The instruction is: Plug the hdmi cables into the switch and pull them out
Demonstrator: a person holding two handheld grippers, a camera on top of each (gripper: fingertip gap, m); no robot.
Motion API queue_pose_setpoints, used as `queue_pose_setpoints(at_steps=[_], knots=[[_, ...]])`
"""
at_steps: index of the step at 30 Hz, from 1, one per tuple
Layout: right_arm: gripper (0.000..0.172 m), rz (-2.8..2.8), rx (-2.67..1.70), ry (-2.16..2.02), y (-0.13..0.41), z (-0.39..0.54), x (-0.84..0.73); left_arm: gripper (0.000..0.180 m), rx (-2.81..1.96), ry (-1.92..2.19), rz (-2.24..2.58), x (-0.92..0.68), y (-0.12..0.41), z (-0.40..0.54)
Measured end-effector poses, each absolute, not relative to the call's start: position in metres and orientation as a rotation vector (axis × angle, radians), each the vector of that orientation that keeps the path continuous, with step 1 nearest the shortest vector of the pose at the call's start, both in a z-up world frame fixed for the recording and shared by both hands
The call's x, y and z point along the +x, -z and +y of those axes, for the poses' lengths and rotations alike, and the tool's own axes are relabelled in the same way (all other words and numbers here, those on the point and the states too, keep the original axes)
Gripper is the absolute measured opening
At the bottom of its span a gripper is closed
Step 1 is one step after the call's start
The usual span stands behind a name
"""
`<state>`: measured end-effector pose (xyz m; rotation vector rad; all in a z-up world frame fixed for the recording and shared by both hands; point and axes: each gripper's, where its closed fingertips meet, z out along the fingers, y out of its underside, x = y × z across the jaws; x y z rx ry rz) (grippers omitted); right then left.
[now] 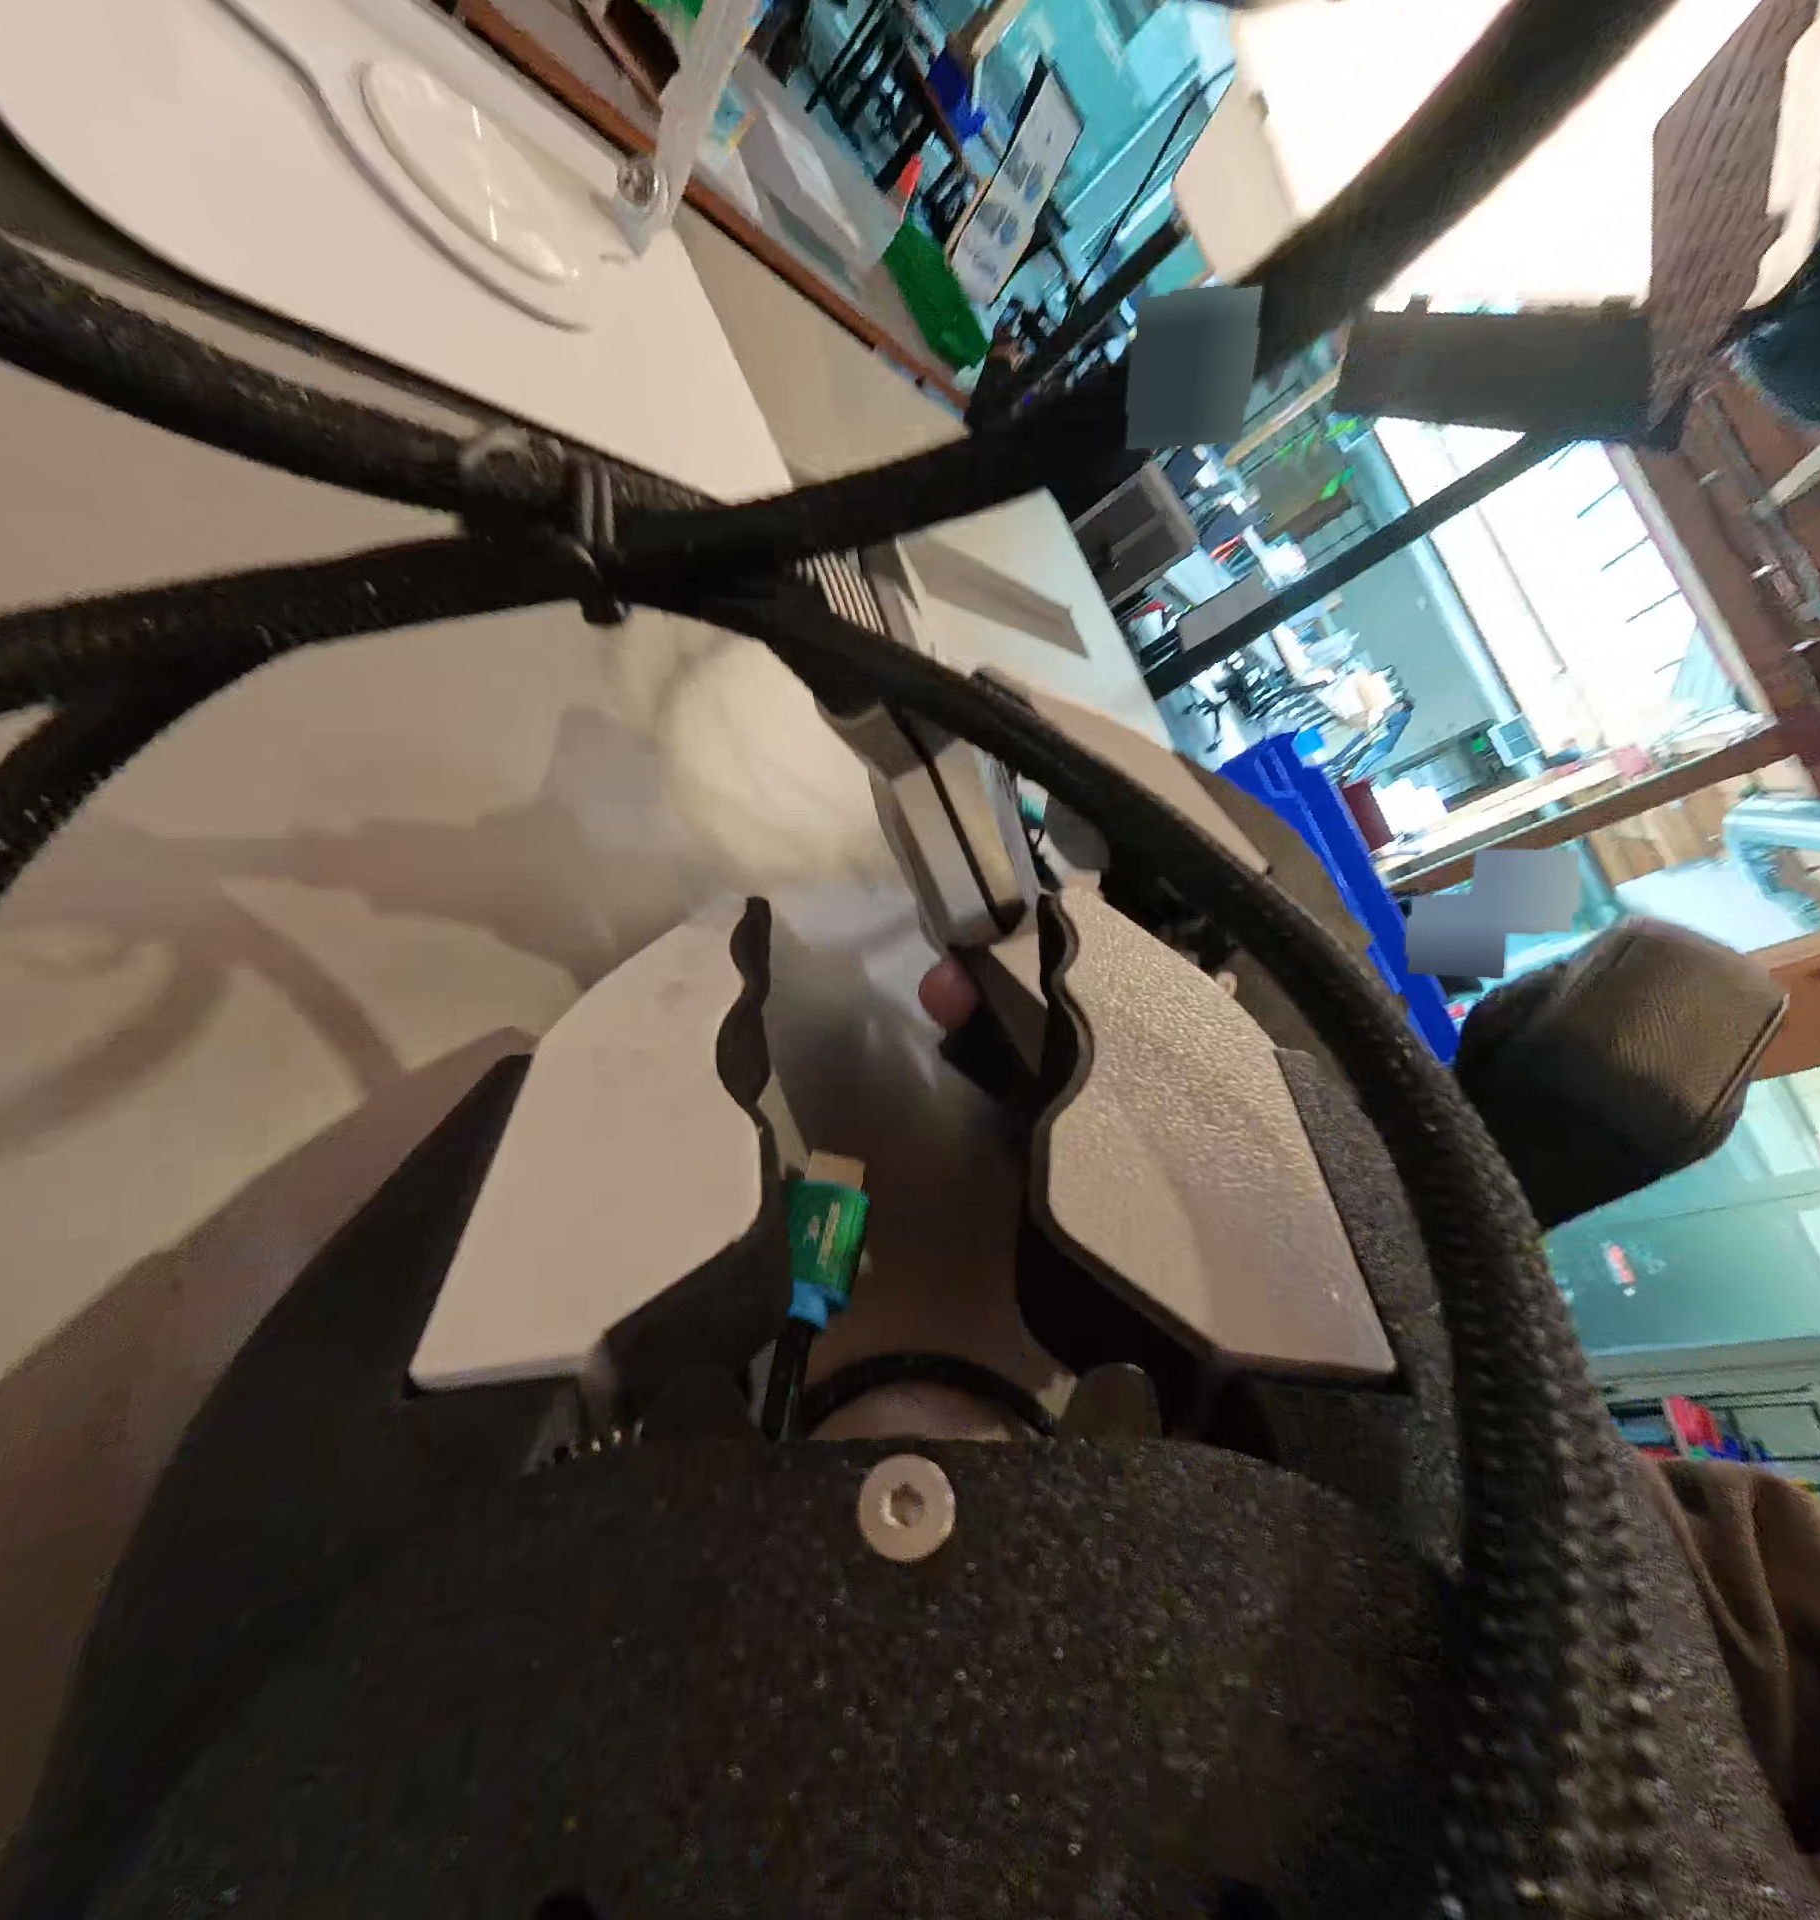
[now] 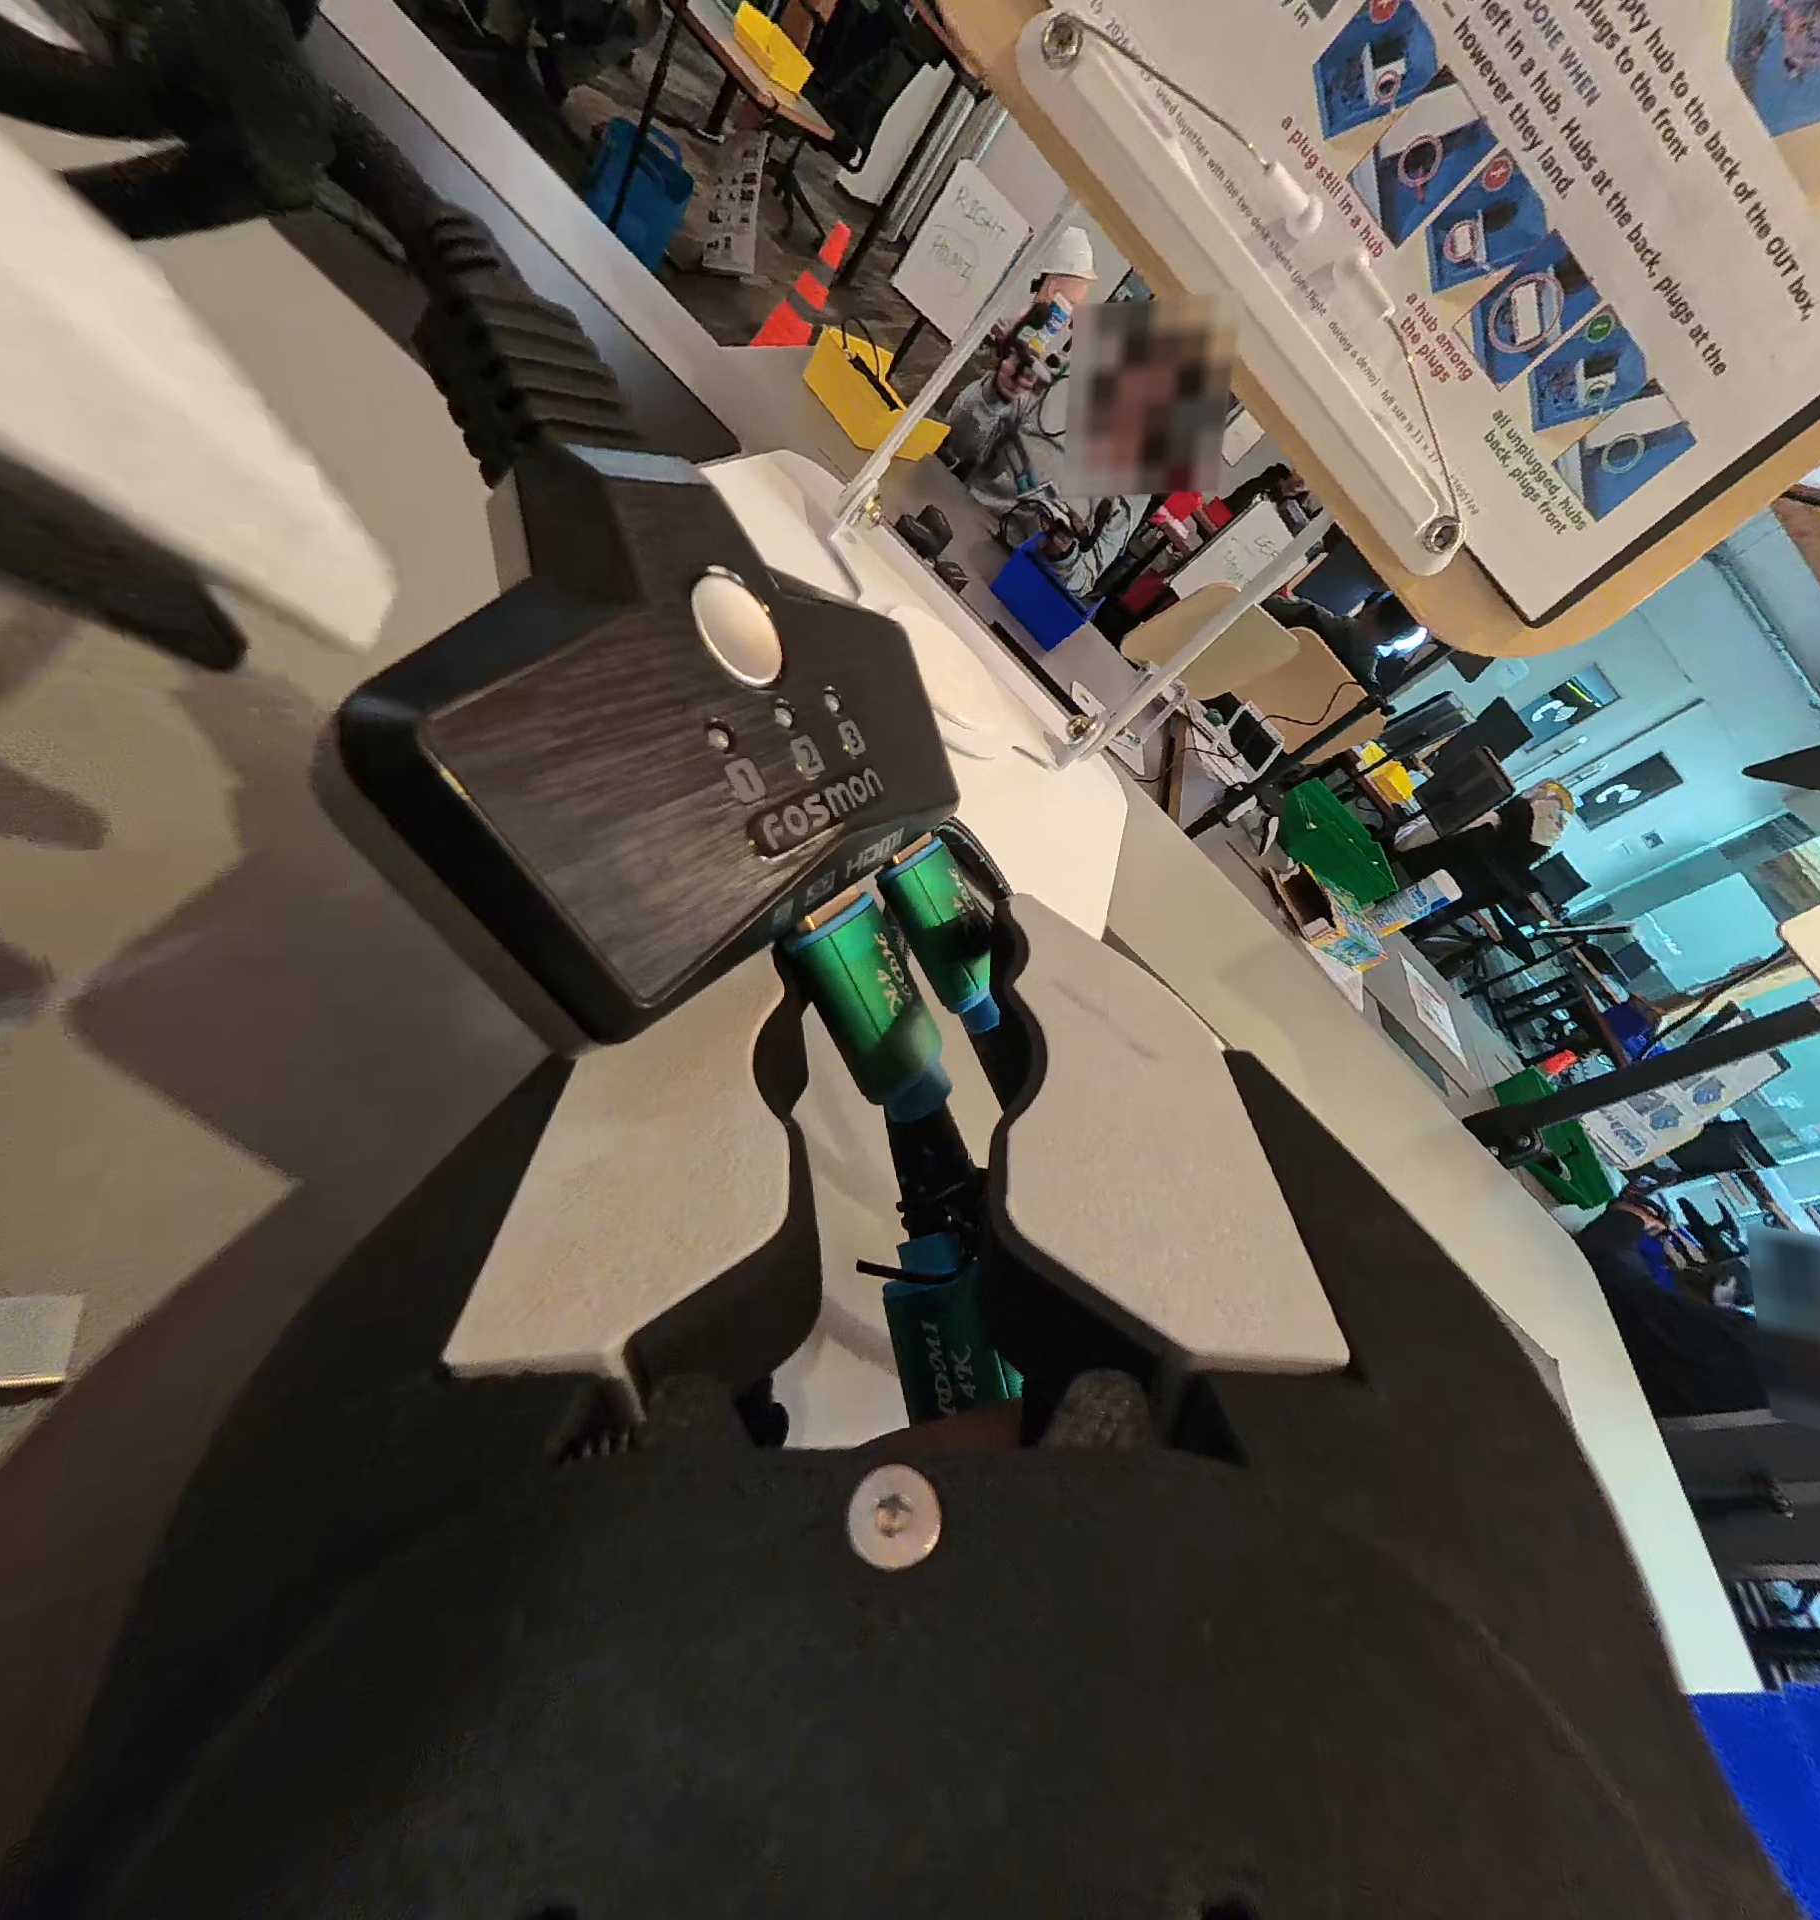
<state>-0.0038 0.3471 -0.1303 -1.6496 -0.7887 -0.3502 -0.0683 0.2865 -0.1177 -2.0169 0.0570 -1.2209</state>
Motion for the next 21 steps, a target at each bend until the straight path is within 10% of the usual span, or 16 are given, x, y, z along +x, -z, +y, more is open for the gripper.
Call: queue_pose_setpoints(at_steps=[21], knots=[[0.032,-0.546,-1.708,0.301,0.117,0.349,0.016,0.049,-1.85,1.89,-0.186,-0.043,0.111,0.271]])
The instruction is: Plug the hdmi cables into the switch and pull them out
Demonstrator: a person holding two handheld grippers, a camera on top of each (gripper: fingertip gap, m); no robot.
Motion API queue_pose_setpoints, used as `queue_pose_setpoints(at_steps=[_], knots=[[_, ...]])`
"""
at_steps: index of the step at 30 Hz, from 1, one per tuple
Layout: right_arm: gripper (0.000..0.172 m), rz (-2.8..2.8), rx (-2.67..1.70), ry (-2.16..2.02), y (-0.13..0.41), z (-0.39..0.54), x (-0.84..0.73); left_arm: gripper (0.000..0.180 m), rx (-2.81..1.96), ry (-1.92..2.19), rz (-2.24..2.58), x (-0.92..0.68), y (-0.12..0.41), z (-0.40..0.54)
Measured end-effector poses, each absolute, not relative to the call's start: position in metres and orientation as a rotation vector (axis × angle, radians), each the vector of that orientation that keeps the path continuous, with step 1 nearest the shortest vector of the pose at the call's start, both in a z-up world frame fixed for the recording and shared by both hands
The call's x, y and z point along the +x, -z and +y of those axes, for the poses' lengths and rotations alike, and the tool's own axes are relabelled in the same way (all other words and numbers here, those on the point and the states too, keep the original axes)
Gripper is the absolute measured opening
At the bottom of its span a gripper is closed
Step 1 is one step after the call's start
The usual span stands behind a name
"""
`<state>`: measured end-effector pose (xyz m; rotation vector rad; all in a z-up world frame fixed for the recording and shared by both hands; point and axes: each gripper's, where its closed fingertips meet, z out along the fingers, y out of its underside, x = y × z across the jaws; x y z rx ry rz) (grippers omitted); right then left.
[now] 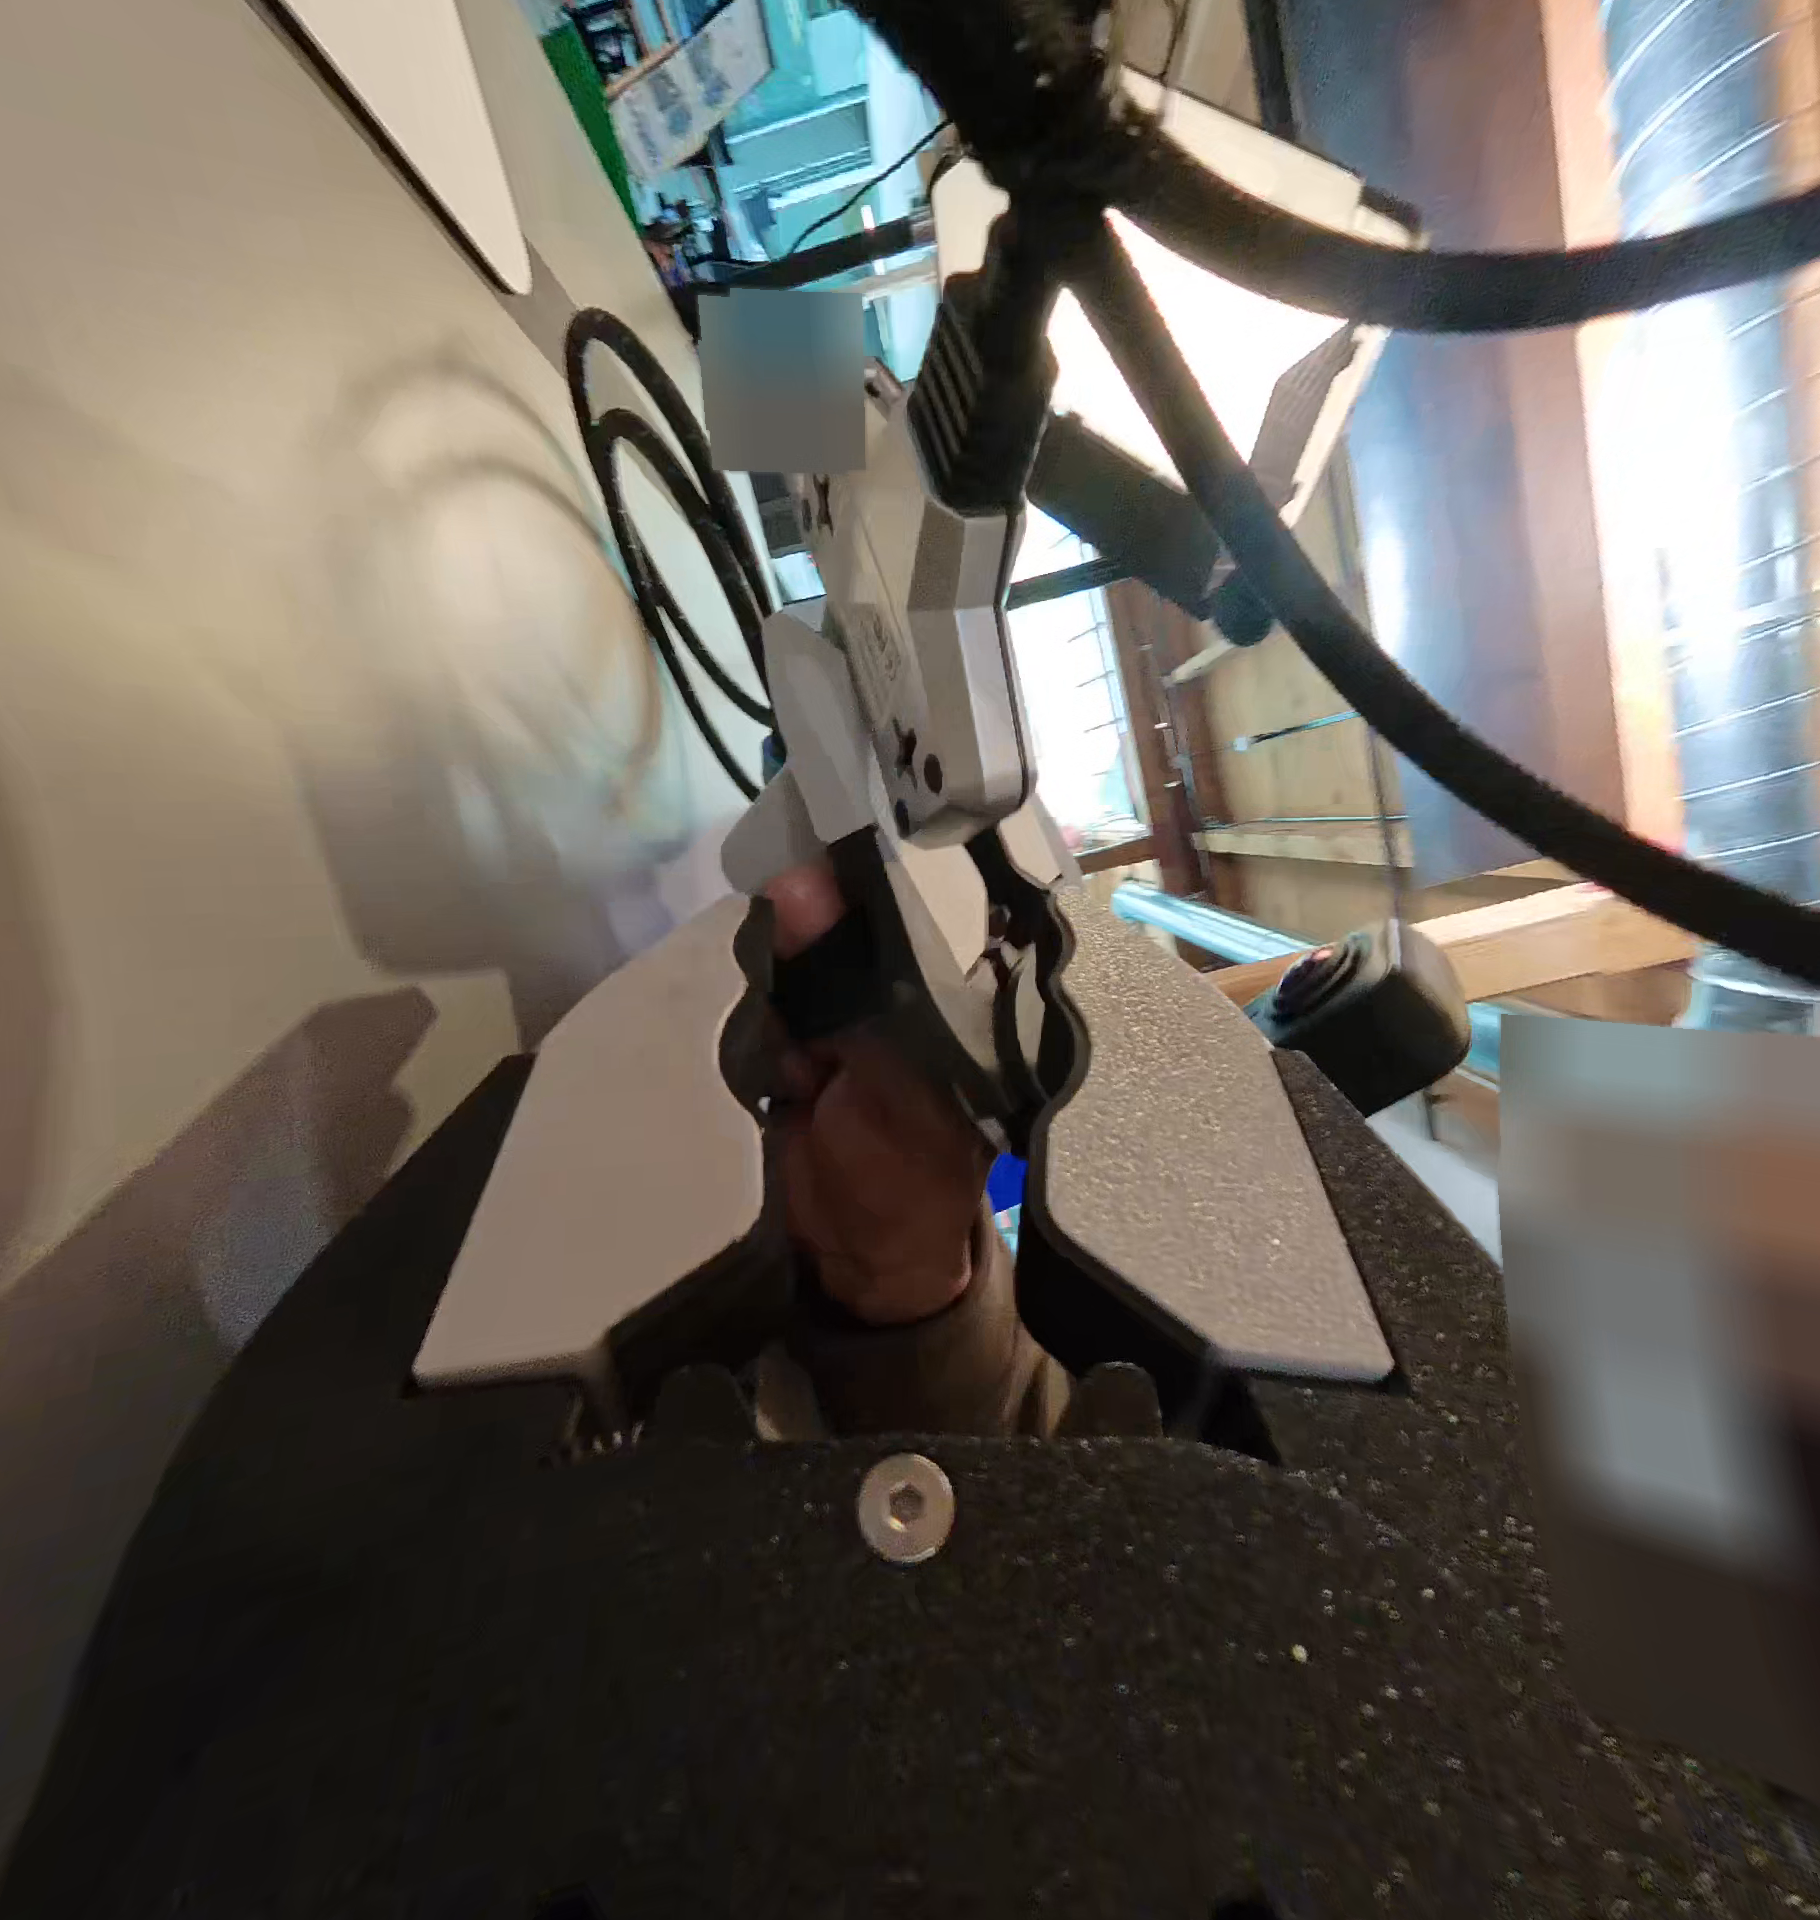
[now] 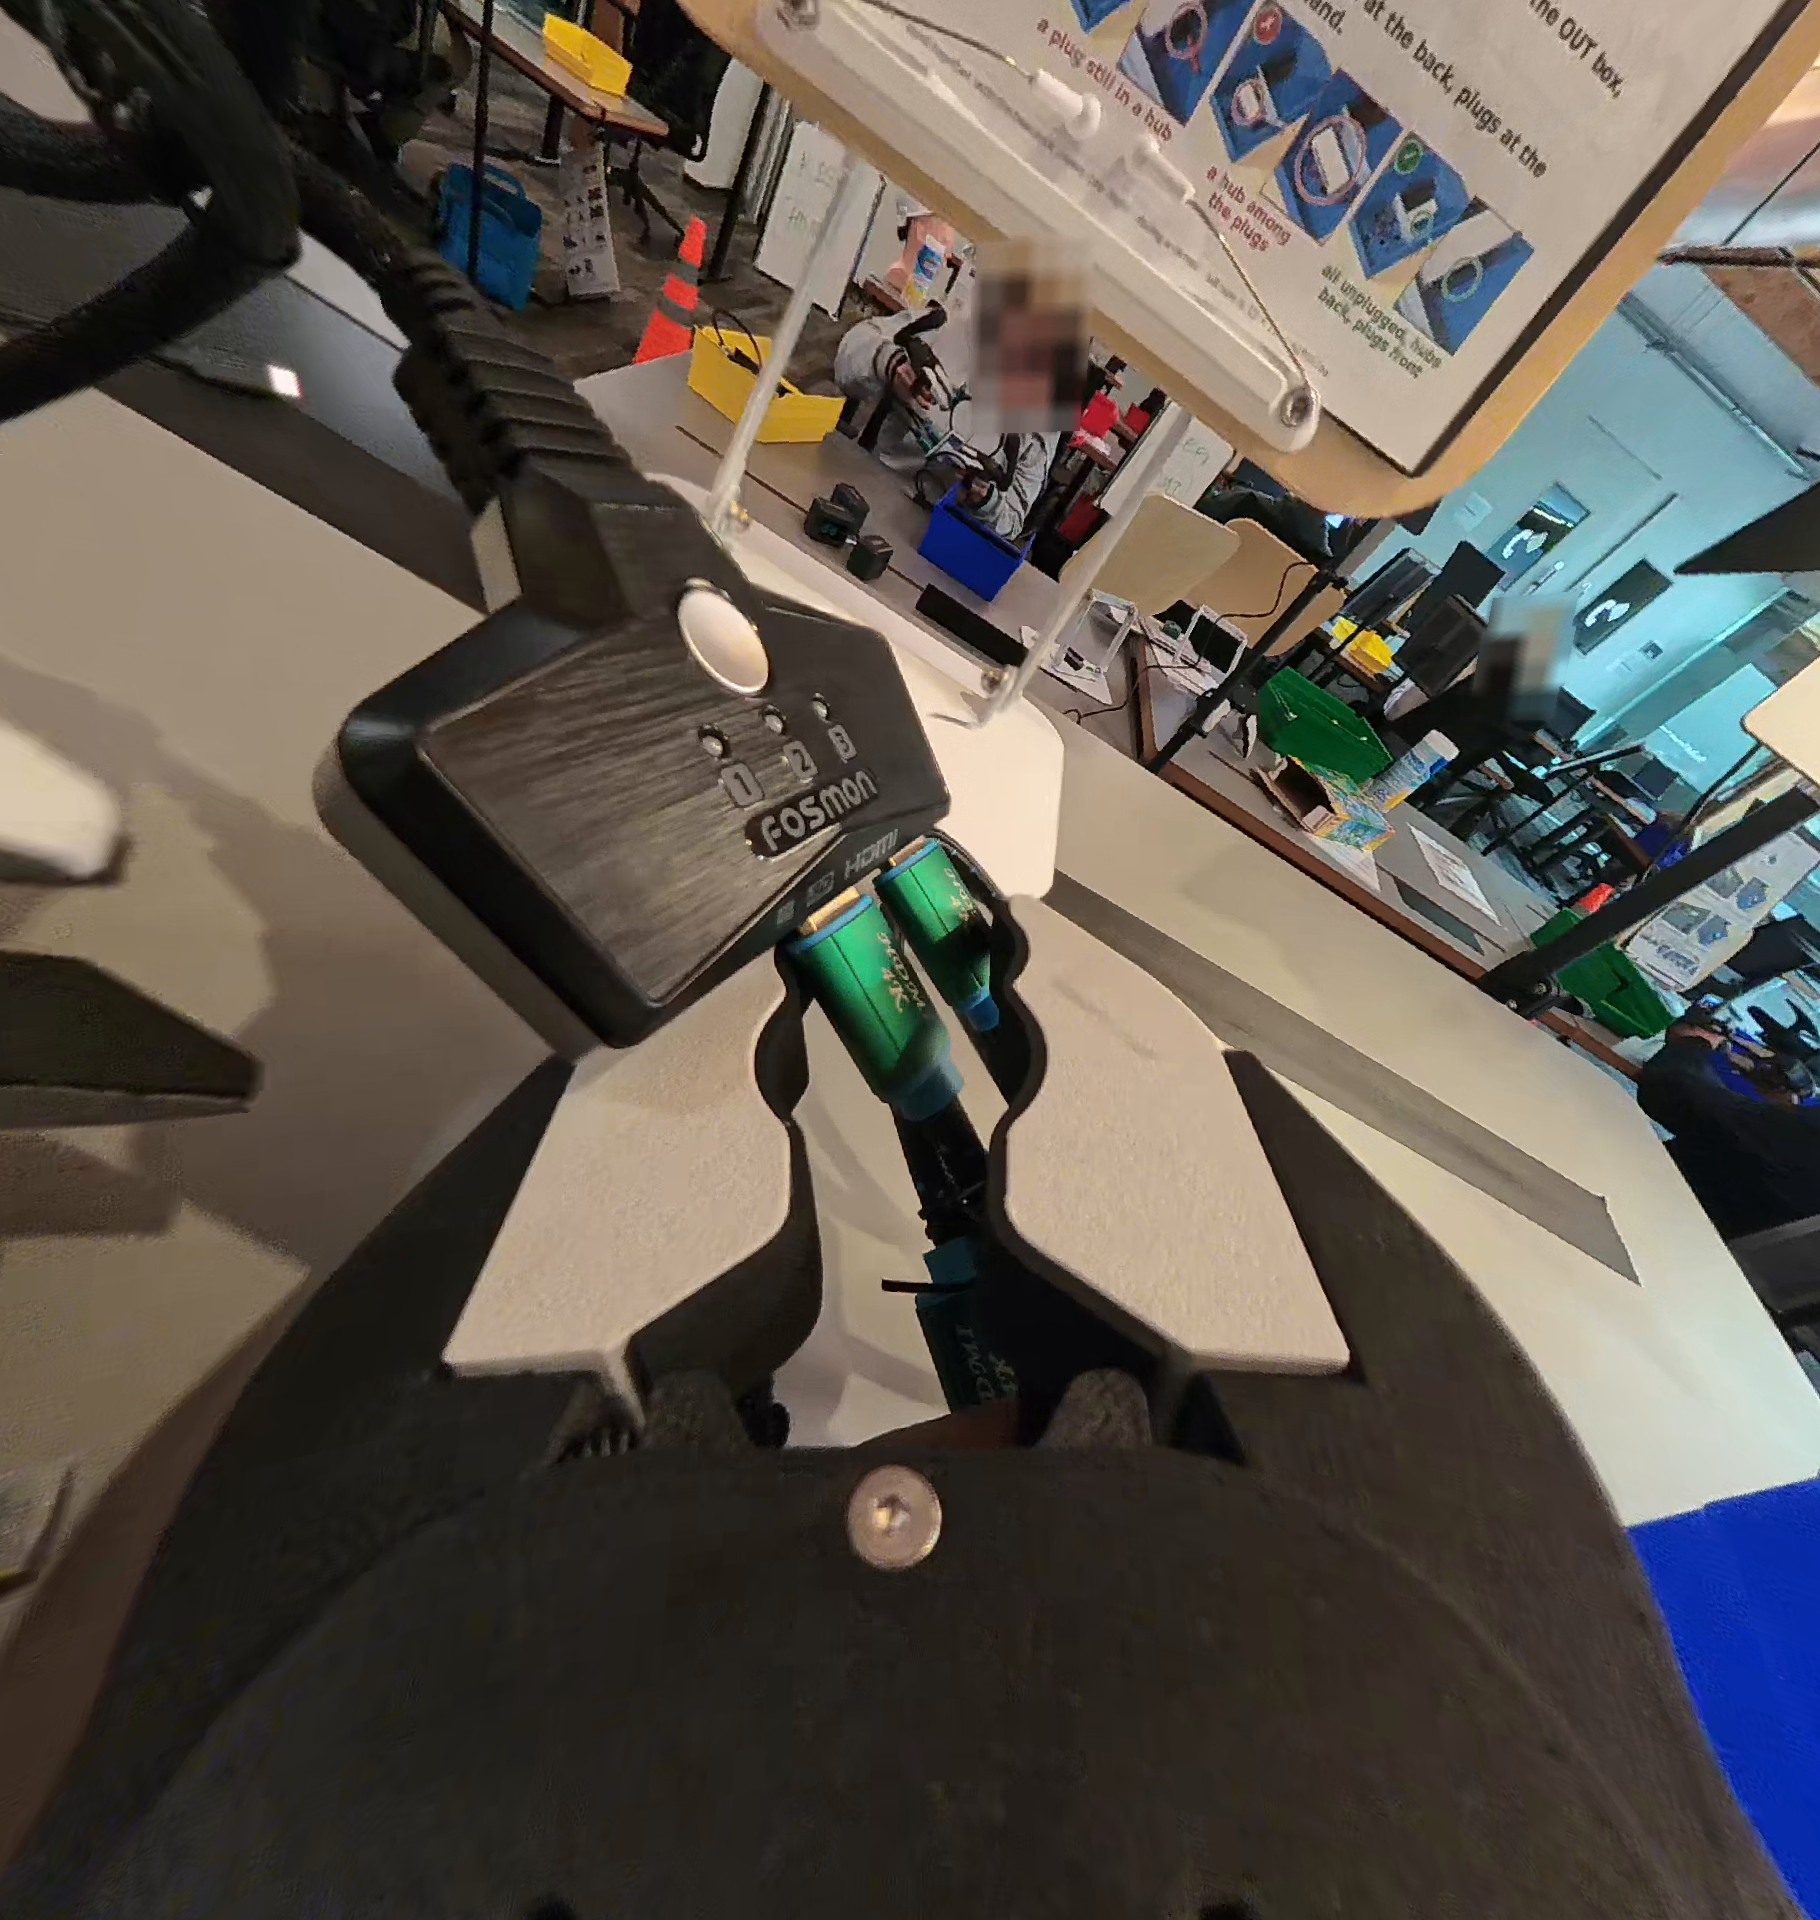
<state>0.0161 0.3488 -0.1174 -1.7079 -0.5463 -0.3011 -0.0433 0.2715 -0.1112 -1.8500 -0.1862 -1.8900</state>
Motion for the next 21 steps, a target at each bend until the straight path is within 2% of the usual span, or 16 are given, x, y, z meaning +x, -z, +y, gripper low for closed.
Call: queue_pose_setpoints(at_steps=[3,7,10,11,14,21], knots=[[0.031,-0.614,-1.69,0.319,0.12,0.343,0.002,0.058,-1.756,1.926,-0.207,-0.044,0.105,0.28],[0.03,-0.711,-1.661,0.343,0.124,0.335,-0.015,0.058,-1.74,1.842,-0.191,-0.05,0.099,0.293],[0.028,-0.825,-1.582,0.326,0.123,0.328,-0.035,0.045,-1.809,1.743,-0.189,-0.053,0.108,0.299],[0.027,-0.876,-1.547,0.314,0.123,0.324,-0.043,0.036,-1.797,1.728,-0.212,-0.057,0.108,0.301],[0.02,-1.003,-1.448,0.294,0.124,0.311,-0.065,0.028,-1.802,1.693,-0.323,-0.075,0.117,0.307],[0.021,-1.051,-1.307,0.084,0.106,0.285,-0.089,0.021,-1.838,1.573,-0.369,-0.097,0.122,0.311]])
